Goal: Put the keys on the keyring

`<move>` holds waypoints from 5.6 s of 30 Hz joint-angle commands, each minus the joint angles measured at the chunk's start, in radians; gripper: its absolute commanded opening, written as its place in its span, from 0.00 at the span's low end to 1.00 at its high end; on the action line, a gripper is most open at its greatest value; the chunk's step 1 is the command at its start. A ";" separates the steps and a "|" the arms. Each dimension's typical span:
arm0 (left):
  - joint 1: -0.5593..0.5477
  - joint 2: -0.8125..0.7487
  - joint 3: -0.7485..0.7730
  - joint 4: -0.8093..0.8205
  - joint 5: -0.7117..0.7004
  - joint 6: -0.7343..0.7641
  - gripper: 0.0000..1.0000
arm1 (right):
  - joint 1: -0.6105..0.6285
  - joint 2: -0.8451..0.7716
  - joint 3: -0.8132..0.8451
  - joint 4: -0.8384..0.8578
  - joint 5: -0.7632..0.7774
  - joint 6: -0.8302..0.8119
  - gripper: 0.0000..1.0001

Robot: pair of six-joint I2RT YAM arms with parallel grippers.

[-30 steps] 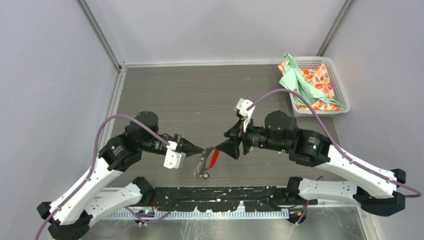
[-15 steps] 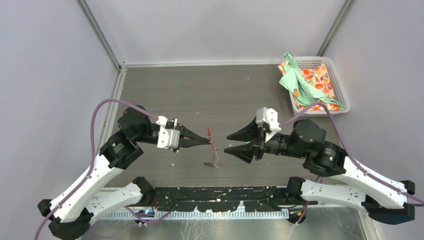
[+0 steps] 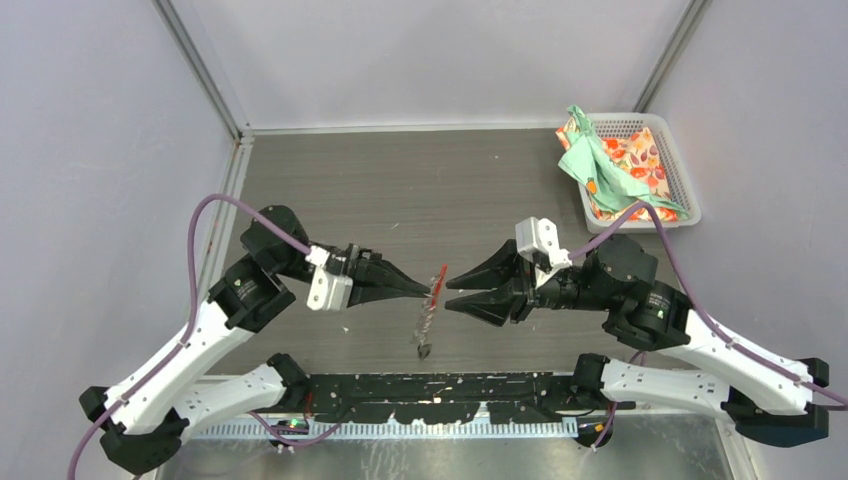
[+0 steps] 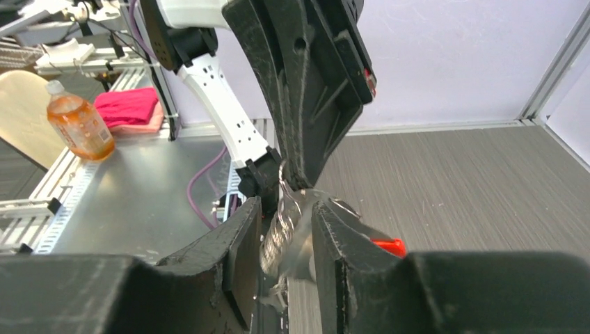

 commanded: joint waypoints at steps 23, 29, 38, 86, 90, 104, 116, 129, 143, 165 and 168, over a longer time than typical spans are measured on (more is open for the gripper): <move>-0.053 0.051 0.153 0.138 0.075 0.267 0.00 | 0.000 -0.014 0.091 -0.063 0.046 -0.138 0.46; -0.079 0.068 0.150 0.224 0.055 0.194 0.00 | 0.000 -0.008 0.110 -0.047 0.029 -0.141 0.46; -0.106 0.084 0.143 0.311 0.041 0.167 0.00 | 0.000 0.001 0.139 -0.022 -0.010 -0.144 0.44; -0.257 0.279 0.531 -0.969 -0.678 0.662 0.00 | 0.013 0.197 0.263 -0.371 0.196 -0.311 0.43; -0.258 0.272 0.519 -0.962 -0.701 0.617 0.00 | 0.019 0.188 0.238 -0.340 0.193 -0.295 0.42; -0.257 0.245 0.491 -0.847 -0.677 0.412 0.00 | 0.050 0.231 0.154 -0.230 0.207 -0.278 0.34; -0.256 0.234 0.460 -0.800 -0.682 0.362 0.00 | 0.064 0.220 0.135 -0.204 0.279 -0.287 0.02; -0.254 0.176 0.380 -0.702 -0.700 0.222 0.36 | 0.064 0.146 0.085 -0.115 0.266 -0.279 0.01; -0.220 0.105 0.312 -0.610 -0.619 0.162 0.24 | 0.065 0.135 0.077 -0.077 0.155 -0.228 0.01; -0.187 0.056 0.251 -0.551 -0.629 0.086 0.00 | 0.065 0.132 0.043 -0.028 0.168 -0.170 0.19; -0.187 0.074 0.273 -0.604 -0.661 0.112 0.00 | 0.064 0.121 0.078 -0.136 0.184 -0.192 0.32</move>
